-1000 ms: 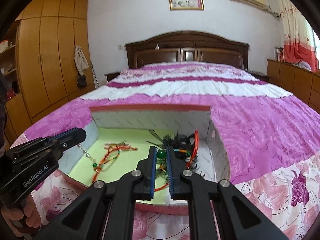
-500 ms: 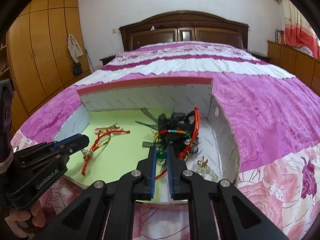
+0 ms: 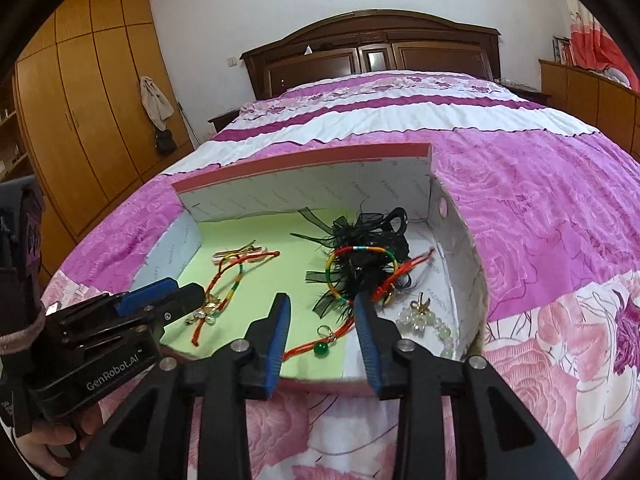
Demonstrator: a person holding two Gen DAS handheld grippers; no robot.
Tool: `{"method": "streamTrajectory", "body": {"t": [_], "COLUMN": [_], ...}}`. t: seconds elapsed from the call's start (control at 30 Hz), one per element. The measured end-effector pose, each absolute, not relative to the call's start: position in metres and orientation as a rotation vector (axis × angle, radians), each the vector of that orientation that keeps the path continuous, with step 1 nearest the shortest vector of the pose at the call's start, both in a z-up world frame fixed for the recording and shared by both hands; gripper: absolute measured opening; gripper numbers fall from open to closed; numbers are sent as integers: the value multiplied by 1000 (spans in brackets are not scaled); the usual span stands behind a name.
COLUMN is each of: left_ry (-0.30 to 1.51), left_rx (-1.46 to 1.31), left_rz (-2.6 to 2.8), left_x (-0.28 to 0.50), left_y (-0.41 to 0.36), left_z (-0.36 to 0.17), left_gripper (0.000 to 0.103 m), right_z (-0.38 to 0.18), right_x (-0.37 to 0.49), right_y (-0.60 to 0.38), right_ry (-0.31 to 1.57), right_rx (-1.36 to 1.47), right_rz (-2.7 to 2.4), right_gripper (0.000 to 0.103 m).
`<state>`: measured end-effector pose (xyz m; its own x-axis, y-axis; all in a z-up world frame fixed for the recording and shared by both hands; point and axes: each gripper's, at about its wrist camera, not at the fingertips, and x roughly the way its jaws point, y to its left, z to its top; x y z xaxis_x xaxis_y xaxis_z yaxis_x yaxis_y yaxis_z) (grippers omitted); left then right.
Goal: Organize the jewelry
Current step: 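Open both tools to release the earrings inside the box, then move both tools out of the box to the small gold charms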
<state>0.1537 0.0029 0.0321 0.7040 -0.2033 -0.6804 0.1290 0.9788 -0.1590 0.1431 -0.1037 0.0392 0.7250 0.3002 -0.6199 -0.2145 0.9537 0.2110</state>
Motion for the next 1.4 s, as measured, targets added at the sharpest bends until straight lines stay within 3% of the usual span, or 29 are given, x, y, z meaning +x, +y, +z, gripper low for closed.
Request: {"method": "streamTrajectory", "body": {"t": [0.53, 1.4], "left_ry": [847, 1076], "left_rx": [-71, -35], "left_rz": [-270, -430], "left_x": [108, 40], "left_y": [-5, -27], "left_z": [46, 16], "left_gripper": [30, 30], "right_z": [45, 24], "right_x": [94, 56], "right_y": [-105, -103], "right_ry": [765, 921], "right_rx": [152, 103], "right_rz": [344, 384], "right_gripper": [38, 38]}}
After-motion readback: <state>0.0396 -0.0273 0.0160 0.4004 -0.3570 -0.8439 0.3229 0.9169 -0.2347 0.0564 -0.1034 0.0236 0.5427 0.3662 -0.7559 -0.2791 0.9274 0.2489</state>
